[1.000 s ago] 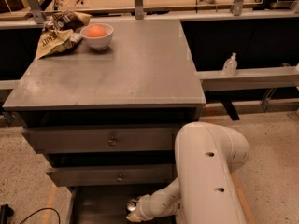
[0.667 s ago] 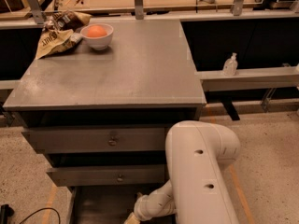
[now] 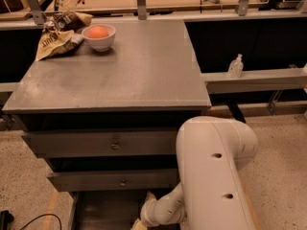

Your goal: Place pepsi can into bottom drawer

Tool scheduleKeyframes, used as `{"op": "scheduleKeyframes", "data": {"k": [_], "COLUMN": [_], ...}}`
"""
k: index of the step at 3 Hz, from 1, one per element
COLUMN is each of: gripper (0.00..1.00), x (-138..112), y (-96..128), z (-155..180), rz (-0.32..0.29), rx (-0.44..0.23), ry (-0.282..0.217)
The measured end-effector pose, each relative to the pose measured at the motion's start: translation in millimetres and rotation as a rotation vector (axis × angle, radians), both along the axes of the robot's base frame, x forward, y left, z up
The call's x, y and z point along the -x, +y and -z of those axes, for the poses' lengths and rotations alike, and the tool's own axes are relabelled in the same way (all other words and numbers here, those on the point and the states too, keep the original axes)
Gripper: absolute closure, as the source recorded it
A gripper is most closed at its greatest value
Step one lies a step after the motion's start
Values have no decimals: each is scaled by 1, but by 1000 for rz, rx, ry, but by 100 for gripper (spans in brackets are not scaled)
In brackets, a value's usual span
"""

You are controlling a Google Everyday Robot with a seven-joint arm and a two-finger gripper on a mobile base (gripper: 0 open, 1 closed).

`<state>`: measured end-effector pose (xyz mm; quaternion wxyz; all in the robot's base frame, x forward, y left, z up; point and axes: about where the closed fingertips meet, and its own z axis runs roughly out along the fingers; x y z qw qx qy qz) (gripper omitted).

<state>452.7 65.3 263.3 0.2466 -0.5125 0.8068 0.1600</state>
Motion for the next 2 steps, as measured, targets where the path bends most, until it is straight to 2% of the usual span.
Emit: {"op": "scheduleKeyframes", "data": {"k": [1,2], "gripper": [19,42], "x": [12,4], "y": [-34,-66], "z": [-57,-70], "rz": [27,91], "rx": [-46,-44], "ry": [-49,-80]}}
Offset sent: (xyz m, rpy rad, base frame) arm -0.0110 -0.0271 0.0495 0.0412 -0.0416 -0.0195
